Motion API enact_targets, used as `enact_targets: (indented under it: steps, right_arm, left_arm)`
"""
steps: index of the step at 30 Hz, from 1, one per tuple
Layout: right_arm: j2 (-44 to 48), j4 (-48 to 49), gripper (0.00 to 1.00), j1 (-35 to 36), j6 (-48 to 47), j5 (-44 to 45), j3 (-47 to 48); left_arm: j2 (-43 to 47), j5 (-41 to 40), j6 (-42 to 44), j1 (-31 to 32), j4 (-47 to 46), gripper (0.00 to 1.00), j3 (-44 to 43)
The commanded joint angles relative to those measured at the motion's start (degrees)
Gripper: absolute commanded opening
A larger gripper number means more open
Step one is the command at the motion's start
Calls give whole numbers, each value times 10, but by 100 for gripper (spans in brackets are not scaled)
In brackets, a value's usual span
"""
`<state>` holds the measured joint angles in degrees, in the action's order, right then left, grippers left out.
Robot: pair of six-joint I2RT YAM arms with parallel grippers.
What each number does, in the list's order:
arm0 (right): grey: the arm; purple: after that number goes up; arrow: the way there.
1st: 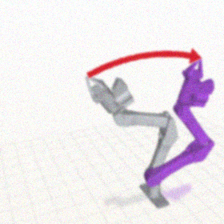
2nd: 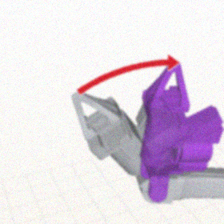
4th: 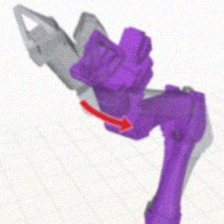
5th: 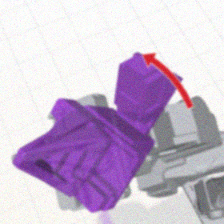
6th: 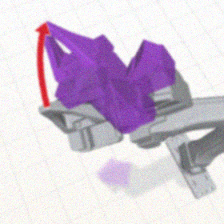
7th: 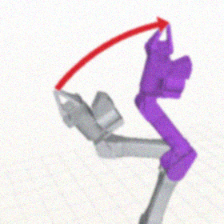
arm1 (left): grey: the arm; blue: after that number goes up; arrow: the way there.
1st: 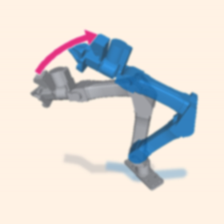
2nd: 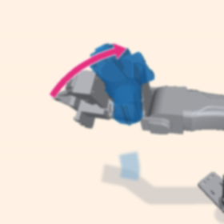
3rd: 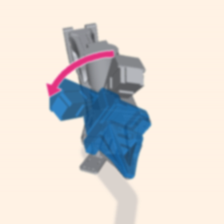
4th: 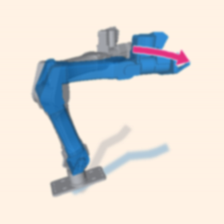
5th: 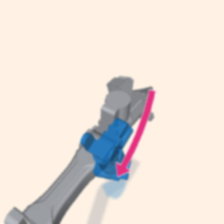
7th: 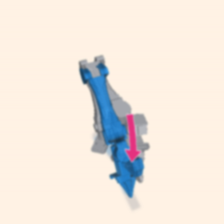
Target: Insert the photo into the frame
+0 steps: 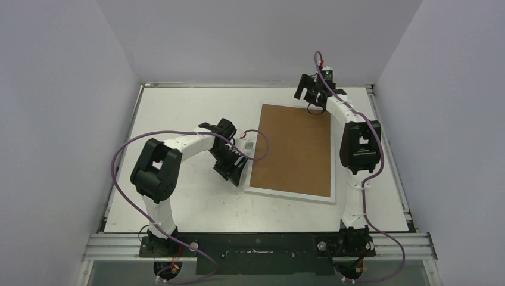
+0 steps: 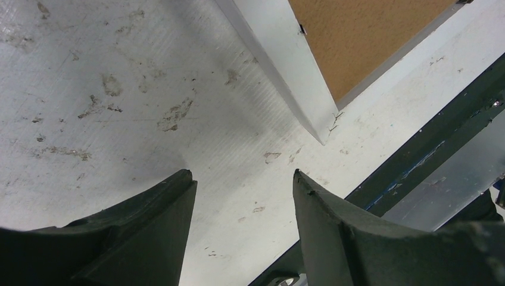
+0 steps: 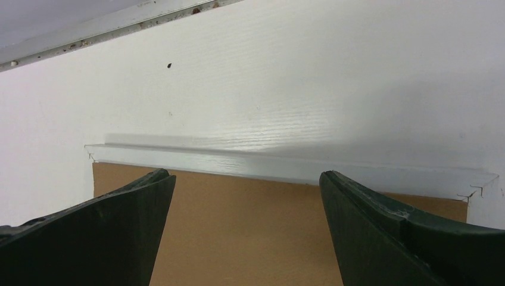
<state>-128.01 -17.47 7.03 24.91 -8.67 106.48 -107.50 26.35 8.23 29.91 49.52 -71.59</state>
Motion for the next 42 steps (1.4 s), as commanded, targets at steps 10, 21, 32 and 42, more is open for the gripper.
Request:
enact_targets:
  steps: [10, 21, 32, 42]
  right_arm:
    - [-43, -1, 98, 3, 0, -31, 28]
    - [-11, -9, 98, -2, -6, -51, -12]
    - [14, -16, 98, -2, -9, -59, -37]
    - [42, -52, 98, -1, -18, -32, -60]
  left_arm:
    - [44, 14, 27, 6, 3, 62, 17]
    - [51, 10, 25, 22, -13, 67, 33]
    - [46, -2, 7, 37, -39, 69, 51]
    - [54, -26, -9, 35, -58, 69, 54]
